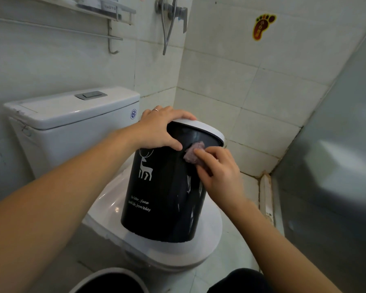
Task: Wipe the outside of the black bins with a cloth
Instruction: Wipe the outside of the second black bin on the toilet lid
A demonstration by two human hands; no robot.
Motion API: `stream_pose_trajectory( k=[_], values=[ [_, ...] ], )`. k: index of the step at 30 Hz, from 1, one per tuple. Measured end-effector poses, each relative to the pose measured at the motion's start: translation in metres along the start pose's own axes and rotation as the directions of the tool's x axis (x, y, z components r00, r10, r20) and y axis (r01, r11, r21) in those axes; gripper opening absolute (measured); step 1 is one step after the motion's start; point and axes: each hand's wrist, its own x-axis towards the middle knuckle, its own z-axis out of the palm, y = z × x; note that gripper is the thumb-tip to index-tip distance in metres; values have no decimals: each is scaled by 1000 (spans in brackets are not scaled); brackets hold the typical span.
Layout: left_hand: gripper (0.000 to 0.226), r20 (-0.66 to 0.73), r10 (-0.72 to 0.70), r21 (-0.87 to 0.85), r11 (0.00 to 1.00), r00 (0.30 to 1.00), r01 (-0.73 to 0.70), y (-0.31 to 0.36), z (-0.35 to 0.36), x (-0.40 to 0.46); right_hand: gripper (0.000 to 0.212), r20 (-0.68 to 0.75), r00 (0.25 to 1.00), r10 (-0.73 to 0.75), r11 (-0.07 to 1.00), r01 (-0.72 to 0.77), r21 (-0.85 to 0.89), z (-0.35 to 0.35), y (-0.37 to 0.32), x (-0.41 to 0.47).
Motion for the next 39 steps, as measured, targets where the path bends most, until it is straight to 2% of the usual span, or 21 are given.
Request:
stream_pose_trajectory(
  k=[9, 11, 14, 24, 30, 36, 39],
  values=[
    [74, -17, -14, -14, 1000, 1000, 14, 0, -1, -1, 26, 138, 966, -217, 976, 213, 42, 5, -5, -54],
    [75, -21, -19, 2, 1000, 1000, 19, 1, -1, -1, 25, 108, 979, -174, 985, 173, 20, 3, -1, -40],
    [75, -15, -26, -9, 1000, 1000, 26, 2, -2, -3, 25, 17, 1000, -9, 1000, 9, 7, 2, 2, -21],
    [74, -1, -70, -50, 996, 998, 70, -1, -3, -1, 24, 156, 964, -215, 976, 207, 68, 8, -12, -73],
    [76, -10, -82, -39, 996, 997, 81, -2, -5, -1, 23, 60, 998, -32, 999, 32, 6, 8, -6, -39],
    [74, 3, -95, -66, 993, 996, 95, -6, -6, 0, 22, 211, 939, -272, 962, 262, 75, 9, -18, -82],
    [73, 9, -100, -64, 993, 995, 100, -7, -6, 2, 23, 223, 933, -283, 959, 275, 65, 7, -12, -75]
  ],
)
